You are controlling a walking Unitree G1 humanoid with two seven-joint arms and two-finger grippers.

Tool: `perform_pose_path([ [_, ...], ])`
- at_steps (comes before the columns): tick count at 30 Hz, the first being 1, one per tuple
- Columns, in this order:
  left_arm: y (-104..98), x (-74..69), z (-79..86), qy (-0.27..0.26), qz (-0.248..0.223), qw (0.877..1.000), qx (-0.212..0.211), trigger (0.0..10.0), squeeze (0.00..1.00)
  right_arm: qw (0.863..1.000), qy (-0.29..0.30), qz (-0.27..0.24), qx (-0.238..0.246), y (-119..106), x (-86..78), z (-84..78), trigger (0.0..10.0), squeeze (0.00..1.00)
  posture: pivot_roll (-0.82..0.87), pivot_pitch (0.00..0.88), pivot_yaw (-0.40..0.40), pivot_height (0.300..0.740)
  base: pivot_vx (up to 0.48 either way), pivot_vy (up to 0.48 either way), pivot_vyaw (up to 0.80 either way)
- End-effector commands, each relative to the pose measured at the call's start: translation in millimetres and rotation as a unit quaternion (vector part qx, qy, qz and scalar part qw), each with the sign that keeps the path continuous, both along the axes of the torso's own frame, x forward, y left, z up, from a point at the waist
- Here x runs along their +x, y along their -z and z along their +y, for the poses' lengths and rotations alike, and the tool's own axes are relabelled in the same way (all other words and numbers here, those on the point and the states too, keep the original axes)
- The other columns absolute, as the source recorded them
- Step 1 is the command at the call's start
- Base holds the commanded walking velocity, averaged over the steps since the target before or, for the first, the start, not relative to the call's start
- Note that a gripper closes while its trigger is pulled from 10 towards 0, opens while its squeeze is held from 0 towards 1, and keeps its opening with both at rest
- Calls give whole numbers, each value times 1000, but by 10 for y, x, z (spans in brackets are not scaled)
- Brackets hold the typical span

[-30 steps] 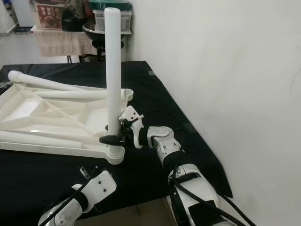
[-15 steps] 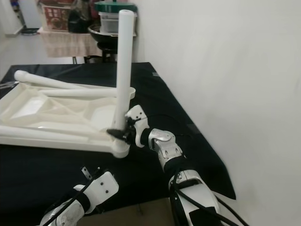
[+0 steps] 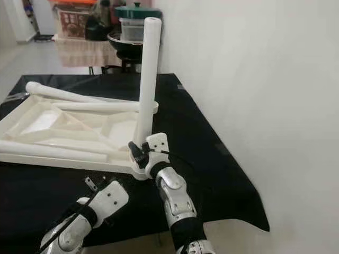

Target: Building children table

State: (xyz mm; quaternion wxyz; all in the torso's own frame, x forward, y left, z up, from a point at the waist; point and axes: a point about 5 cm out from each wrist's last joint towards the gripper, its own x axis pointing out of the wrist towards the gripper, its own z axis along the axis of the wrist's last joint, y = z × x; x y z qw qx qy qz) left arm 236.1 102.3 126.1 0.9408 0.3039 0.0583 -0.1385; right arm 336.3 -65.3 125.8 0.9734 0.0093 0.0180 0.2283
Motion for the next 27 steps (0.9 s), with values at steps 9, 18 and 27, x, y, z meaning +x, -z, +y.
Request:
perform_pose_path([
  [9, -331, 266, 399, -79, -36, 979, -187, 10000, 0, 998, 52, -1, -27, -132, 61, -559, 10000, 137, 124, 0, -91, 740, 0, 0, 0],
  [18, -460, 258, 460, -47, -42, 959, -275, 10000, 0, 984, 171, 10, -55, -130, 101, -1032, 10000, 0, 111, 0, -86, 740, 0, 0, 0],
  [27, -437, 261, 600, -63, -69, 967, -238, 10000, 0, 963, 264, 15, -49, -148, 90, -1304, 10000, 0, 101, 0, -88, 740, 0, 0, 0],
])
